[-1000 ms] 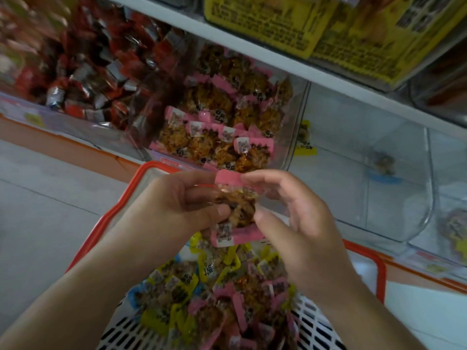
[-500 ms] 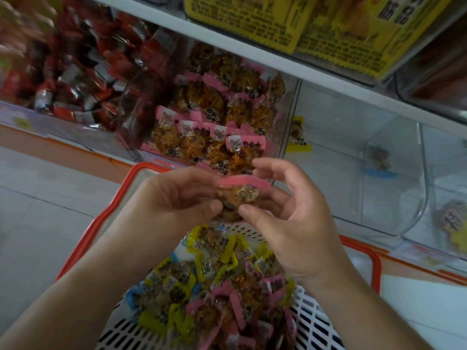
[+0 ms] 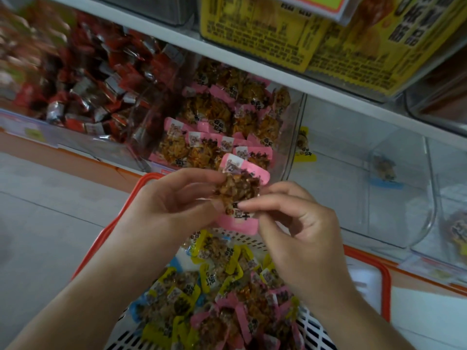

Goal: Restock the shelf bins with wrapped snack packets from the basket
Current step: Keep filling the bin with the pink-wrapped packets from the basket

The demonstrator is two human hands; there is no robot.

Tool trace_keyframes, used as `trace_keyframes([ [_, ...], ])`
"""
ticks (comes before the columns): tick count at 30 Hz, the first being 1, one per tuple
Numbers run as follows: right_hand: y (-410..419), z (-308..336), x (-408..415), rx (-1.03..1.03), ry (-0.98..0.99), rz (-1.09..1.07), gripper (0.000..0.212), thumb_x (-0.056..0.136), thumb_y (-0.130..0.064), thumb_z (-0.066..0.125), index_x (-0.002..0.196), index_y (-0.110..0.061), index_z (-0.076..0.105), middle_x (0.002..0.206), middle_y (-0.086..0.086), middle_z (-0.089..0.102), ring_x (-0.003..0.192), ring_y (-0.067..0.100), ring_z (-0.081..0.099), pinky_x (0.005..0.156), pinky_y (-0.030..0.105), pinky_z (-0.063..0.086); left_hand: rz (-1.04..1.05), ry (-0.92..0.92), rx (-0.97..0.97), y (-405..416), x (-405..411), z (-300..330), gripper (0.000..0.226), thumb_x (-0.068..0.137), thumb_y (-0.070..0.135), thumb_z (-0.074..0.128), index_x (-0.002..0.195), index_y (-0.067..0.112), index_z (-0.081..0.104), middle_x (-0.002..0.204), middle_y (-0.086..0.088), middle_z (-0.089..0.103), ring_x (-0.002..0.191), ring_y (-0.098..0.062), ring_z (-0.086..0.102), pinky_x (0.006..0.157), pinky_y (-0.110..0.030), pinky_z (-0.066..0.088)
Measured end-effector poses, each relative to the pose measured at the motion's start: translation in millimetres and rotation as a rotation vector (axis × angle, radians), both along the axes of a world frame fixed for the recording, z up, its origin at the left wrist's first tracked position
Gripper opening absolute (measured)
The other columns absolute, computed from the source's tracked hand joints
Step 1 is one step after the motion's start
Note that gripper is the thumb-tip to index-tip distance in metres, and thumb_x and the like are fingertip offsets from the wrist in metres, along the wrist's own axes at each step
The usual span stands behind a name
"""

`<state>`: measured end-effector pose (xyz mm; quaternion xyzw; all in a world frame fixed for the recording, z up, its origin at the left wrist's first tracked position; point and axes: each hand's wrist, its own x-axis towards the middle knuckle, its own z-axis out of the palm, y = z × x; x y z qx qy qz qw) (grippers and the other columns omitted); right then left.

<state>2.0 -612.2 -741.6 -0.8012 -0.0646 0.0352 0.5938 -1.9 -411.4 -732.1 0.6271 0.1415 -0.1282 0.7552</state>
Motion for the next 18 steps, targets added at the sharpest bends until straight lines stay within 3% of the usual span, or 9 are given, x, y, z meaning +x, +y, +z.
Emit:
trace_keyframes([
  [4,0.4,3.3,1.8,0.093,0.136,0.019,0.029,0.095,0.003,0.071,0.100,-0.024,0.082,0.098,-0.003,0.073,0.097,0.018,0.072,0.080,0.022,0.055,0.029,-0.026,0.175,-5.3,-0.9,0.3,0.043,0.081,-0.005,0.080,0.102,0.032,0.079,0.104,0.002,0.077,0.083,-0.024,0.078,0.084,-0.039,0.063],
  [9,16.5,1.8,3.0,0.042,0.172,-0.062,0.040,0.090,-0.002,0.082,0.105,-0.038,0.073,0.094,-0.002,0.073,0.081,0.027,0.072,0.074,0.053,0.064,0.038,-0.071,0.186,-8.1,1.1,1.1,0.044,0.083,-0.005,0.080,0.104,0.035,0.079,0.104,0.006,0.077,0.079,-0.018,0.078,0.077,-0.030,0.063],
  [13,23.9,6.3,7.6,0.113,0.158,-0.132,0.050,0.087,0.004,0.081,0.119,-0.035,0.075,0.114,-0.007,0.077,0.087,0.017,0.077,0.074,0.030,0.063,-0.029,-0.118,0.277,-2.4,0.3,3.8,0.039,0.092,0.008,0.075,0.116,0.040,0.071,0.108,0.022,0.075,0.094,-0.003,0.075,0.078,-0.023,0.061],
  [15,29.9,10.3,19.5,0.095,0.119,-0.194,0.050,0.086,0.002,0.082,0.121,-0.033,0.074,0.117,-0.007,0.078,0.092,0.011,0.078,0.079,0.027,0.064,-0.014,-0.141,0.412,5.0,0.5,3.9,0.038,0.094,0.019,0.072,0.121,0.046,0.066,0.112,0.025,0.072,0.099,0.003,0.070,0.080,-0.020,0.057],
  [18,39.8,14.2,66.4,-0.009,0.045,-0.276,0.049,0.088,-0.004,0.083,0.118,-0.040,0.071,0.112,-0.015,0.078,0.099,0.000,0.074,0.087,0.033,0.064,0.049,-0.104,0.643,19.9,1.0,1.8,0.043,0.096,0.024,0.067,0.128,0.051,0.059,0.122,0.030,0.062,0.104,0.004,0.061,0.062,-0.005,0.045],
])
